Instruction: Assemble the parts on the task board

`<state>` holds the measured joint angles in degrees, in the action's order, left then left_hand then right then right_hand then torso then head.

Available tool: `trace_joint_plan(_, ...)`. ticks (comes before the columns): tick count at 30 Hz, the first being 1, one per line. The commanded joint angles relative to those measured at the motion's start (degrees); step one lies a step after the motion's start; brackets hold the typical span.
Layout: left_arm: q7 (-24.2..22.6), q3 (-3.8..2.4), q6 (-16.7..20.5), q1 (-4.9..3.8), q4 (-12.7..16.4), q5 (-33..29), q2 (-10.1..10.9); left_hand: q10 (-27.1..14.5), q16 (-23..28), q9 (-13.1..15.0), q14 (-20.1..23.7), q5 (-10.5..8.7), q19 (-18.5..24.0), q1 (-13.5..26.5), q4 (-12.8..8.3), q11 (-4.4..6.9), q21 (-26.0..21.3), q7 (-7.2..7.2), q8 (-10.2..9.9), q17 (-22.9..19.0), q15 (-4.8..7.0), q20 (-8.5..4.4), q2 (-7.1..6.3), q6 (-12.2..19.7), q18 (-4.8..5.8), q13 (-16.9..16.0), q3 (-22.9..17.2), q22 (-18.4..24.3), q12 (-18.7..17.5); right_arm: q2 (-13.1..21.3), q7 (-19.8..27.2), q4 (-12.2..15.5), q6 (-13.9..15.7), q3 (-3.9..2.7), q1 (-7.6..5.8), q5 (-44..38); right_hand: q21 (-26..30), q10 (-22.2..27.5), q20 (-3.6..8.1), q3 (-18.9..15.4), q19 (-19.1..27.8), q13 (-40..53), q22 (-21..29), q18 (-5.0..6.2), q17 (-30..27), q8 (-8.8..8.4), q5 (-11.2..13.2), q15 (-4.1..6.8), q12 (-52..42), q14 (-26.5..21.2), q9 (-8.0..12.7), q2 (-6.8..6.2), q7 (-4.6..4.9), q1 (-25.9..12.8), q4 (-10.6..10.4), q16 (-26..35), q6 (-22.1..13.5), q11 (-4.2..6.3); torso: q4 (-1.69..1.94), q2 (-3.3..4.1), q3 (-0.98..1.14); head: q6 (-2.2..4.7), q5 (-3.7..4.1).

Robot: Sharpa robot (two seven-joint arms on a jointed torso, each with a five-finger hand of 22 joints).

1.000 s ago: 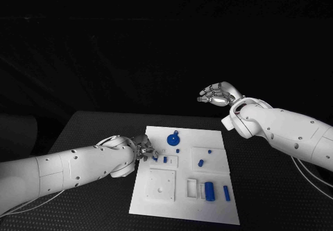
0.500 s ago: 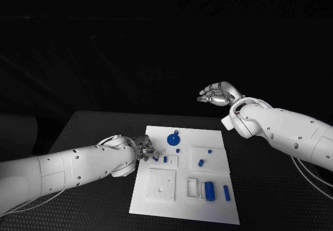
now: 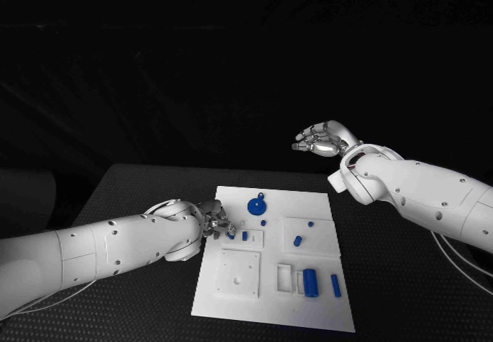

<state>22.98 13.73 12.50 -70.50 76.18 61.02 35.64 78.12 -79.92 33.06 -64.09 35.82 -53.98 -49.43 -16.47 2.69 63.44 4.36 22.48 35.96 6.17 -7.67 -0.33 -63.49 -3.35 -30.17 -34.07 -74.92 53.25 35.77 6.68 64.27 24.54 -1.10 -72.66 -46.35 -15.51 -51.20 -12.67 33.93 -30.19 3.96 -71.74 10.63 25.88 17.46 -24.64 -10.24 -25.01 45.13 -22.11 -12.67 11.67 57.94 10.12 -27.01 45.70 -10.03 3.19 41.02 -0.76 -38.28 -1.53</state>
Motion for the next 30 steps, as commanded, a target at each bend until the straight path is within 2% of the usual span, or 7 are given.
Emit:
trace_joint_plan(1, -0.1, 0.07, -1.7, 0.14, 0.1, 0.4, -0.1, 3.2, -0.2, 8.5, -3.7, 0.07, -0.5, -0.2, 0.0, 3.54, 0.2, -4.73, 2.3, 0.1, 4.12, -6.90, 0.32, -6.8, -0.66, -0.1, -0.3, -0.3, 0.3, -0.1, 0.3, 0.0, -0.4, -0.01, 0.02, -0.1, 0.3, 0.2, 0.02, -0.2, 0.3, 0.0, -0.1, -0.48, -0.1, 0.29, -0.3, -0.08, 0.3, -0.3, 0.1, 0.10, 0.55, -0.1, -0.2, 0.0, -0.5, -0.02, 0.03, 0.01, -0.01, -0.06, -0.04)
trace_joint_plan(11, 0.2, 0.07, -1.5, 0.15, 0.0, 0.6, 0.0, 3.1, -0.3, 8.6, -3.7, 0.09, -0.5, -0.4, -0.1, 3.56, 0.3, -4.75, 2.3, 0.1, 4.12, -6.91, 0.37, -6.8, -0.67, -0.2, -0.4, -0.3, 0.4, -0.1, 0.3, 0.0, -0.4, -0.01, 0.04, -0.1, 0.3, 0.2, 0.01, -0.2, 0.3, 0.0, -0.1, -0.49, -0.1, 0.29, -0.3, -0.09, 0.3, -0.3, 0.1, 0.10, 0.55, -0.1, -0.2, 0.0, -0.5, -0.02, 0.03, 0.02, -0.07, -0.09, -0.11)
trace_joint_plan(17, 0.5, 0.07, -1.7, 0.15, -0.1, 1.1, -0.1, 3.0, -0.4, 8.7, -3.6, -0.28, -0.5, -0.3, 0.0, 3.59, 0.3, -4.73, 2.2, 0.2, 4.11, -6.89, 0.87, -6.7, -0.63, -0.2, -0.5, -0.4, 0.5, -0.1, 0.3, 0.0, -0.4, -0.01, 0.05, -0.1, 0.4, 0.2, 0.01, -0.2, 0.3, 0.0, -0.2, -0.49, -0.1, 0.30, -0.3, -0.10, 0.3, -0.3, 0.1, 0.11, 0.55, -0.1, -0.2, 0.0, -0.5, -0.03, 0.06, 0.00, -0.06, -0.05, -0.10)
trace_joint_plan(30, 1.3, 0.06, -2.7, 0.15, -0.3, 2.1, 0.0, 2.9, -0.4, 8.8, -3.6, -0.31, -0.5, -0.4, -0.1, 3.63, 0.3, -4.76, 2.2, 0.2, 4.10, -6.90, 0.99, -6.7, -0.64, -0.3, -0.5, -0.4, 0.6, -0.1, 0.3, -0.1, -0.5, -0.01, 0.05, -0.1, 0.4, 0.2, 0.01, -0.2, 0.3, 0.0, -0.2, -0.49, -0.1, 0.31, -0.4, -0.11, 0.3, -0.3, 0.1, 0.11, 0.56, -0.1, -0.2, 0.0, -0.5, -0.03, 0.00, 0.02, -0.01, -0.12, -0.26)
